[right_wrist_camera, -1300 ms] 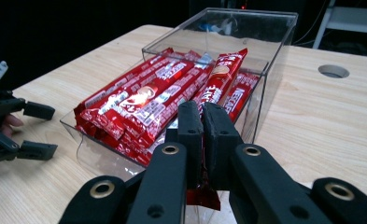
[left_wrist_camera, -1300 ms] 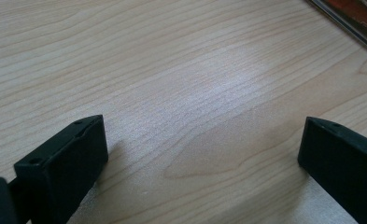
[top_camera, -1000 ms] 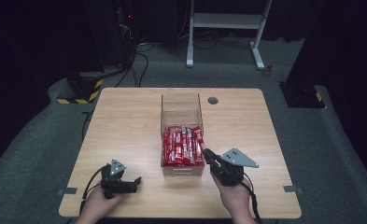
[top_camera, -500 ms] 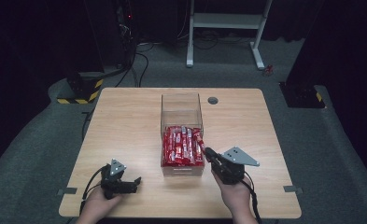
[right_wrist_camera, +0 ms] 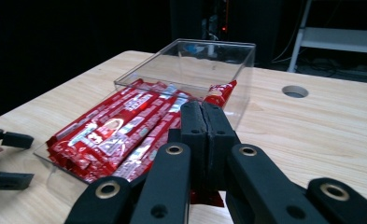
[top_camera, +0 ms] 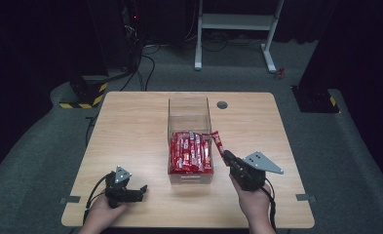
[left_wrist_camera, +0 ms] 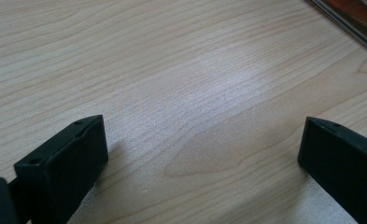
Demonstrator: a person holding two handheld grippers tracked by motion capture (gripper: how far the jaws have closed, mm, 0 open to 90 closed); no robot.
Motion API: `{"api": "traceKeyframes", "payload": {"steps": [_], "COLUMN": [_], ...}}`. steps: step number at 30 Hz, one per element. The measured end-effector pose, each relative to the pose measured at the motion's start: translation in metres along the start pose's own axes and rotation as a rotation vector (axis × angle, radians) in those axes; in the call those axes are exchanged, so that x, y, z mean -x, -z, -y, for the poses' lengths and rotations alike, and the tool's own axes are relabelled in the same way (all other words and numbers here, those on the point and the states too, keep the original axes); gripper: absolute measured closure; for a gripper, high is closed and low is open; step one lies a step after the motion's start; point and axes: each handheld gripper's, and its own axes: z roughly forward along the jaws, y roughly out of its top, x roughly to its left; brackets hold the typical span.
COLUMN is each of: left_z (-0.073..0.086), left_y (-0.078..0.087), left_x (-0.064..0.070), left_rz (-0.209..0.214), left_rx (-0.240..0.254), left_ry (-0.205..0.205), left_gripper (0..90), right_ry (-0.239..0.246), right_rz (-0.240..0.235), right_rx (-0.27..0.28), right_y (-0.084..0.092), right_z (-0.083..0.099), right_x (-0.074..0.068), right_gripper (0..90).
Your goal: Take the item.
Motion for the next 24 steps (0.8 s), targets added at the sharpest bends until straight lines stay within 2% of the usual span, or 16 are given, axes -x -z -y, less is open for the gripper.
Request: {"api": "traceKeyframes", "payload": {"steps": [8,12,14,19,24], "left_z": [0.0,0.0,0.0,0.0,0.0], "left_y": [0.0,0.0,0.0,0.0,0.0], "left_x": [0.0,0.0,0.0,0.0,0.0], "left_rz": [0.002,0.003,0.002,0.002,0.004], "left_rx": [-0.004,-0.004,-0.004,-0.004,-0.003], "left_ry": [-0.005,-0.001,-0.003,-0.003,0.001], "left_gripper": [1.8,1.8,1.8,1.8,1.8], "right_ry": [-0.008,-0.009,-0.007,0.007,0.019], "right_rz": [0.058,0.072,0.092,0.117,0.16], "right_rx": [-0.005,-0.009,-0.028,-0.051,-0.098], "right_y": [0.002,0.0,-0.005,-0.012,-0.026], "right_z": [-0.001,-0.002,-0.003,-0.006,-0.006], "right_x": [0.019,0.027,0.037,0.045,0.06], "right_gripper": [89.1,89.0,89.0,89.0,89.0]}}
